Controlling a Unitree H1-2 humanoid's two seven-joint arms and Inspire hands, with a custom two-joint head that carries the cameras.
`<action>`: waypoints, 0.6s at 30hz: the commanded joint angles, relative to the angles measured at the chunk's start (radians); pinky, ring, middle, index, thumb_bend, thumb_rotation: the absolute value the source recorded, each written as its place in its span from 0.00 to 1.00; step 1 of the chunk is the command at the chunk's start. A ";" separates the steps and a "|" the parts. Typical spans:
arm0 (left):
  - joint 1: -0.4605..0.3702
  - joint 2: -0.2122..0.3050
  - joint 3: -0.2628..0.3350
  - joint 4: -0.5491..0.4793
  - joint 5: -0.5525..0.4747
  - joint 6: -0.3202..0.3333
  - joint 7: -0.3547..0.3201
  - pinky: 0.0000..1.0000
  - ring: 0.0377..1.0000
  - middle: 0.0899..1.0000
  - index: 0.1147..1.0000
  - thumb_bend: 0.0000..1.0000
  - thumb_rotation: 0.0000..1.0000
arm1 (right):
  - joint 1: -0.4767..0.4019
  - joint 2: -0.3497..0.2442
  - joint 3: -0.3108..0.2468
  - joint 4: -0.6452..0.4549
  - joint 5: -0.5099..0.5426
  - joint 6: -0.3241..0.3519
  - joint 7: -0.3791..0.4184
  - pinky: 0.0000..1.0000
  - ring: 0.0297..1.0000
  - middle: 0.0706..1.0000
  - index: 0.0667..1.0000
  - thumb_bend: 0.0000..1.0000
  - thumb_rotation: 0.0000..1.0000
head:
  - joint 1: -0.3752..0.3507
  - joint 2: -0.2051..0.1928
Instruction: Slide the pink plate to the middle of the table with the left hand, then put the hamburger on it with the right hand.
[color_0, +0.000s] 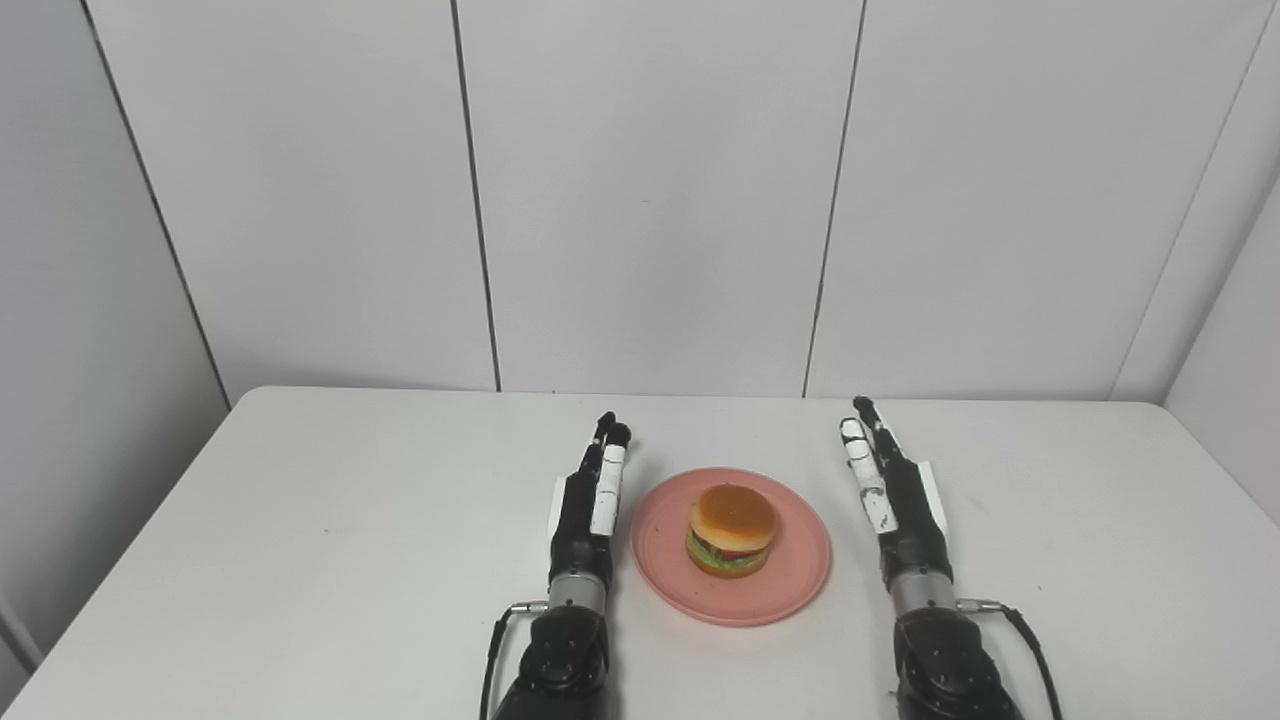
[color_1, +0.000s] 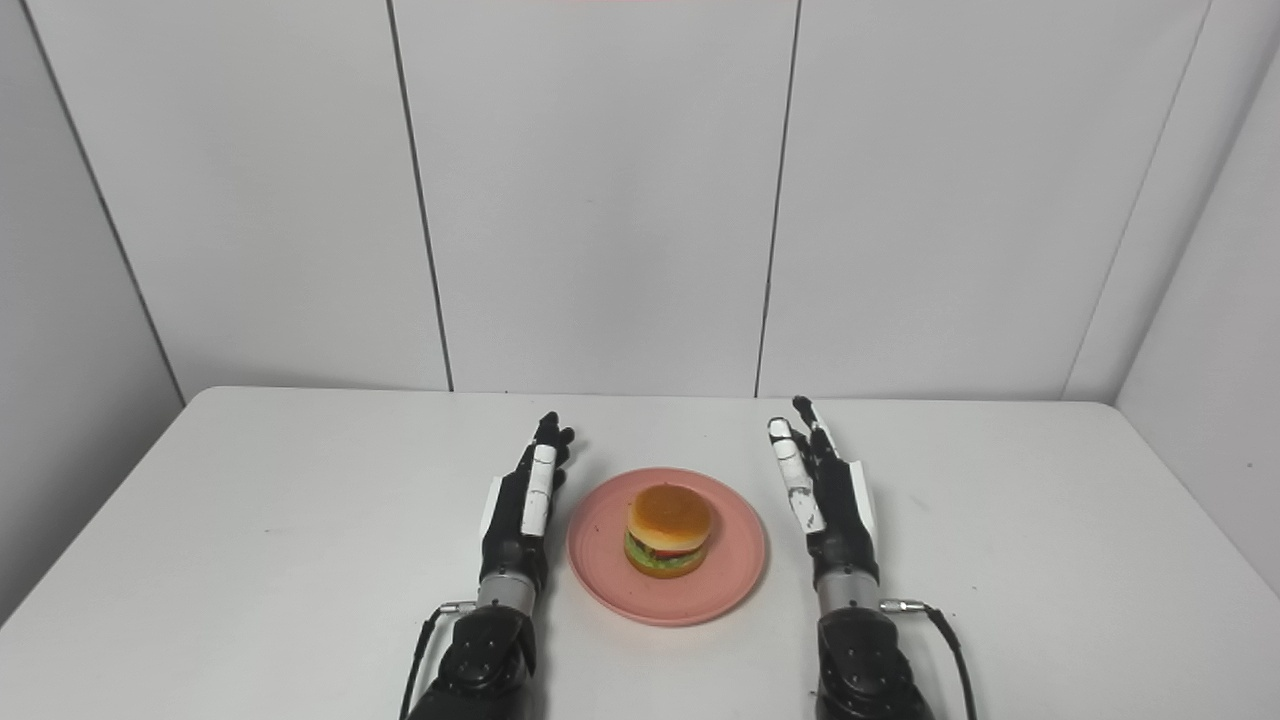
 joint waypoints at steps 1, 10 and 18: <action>0.012 0.009 -0.007 0.022 0.018 -0.032 0.016 1.00 1.00 0.97 0.95 0.94 0.98 | -0.035 0.001 -0.010 -0.005 0.016 0.011 0.014 0.91 0.91 0.95 0.90 0.83 1.00 | -0.002 0.001; 0.007 0.028 -0.001 0.028 -0.001 -0.029 0.000 1.00 1.00 1.00 0.98 0.96 0.98 | -0.021 0.010 -0.014 -0.005 0.020 0.038 0.006 0.90 0.93 0.92 0.85 0.76 1.00 | -0.007 0.006; 0.011 0.032 0.002 0.024 -0.005 -0.020 -0.008 1.00 1.00 1.00 0.98 0.92 0.99 | -0.008 0.012 -0.006 0.014 0.020 0.018 0.024 0.92 0.93 0.93 0.89 0.74 1.00 | -0.008 0.009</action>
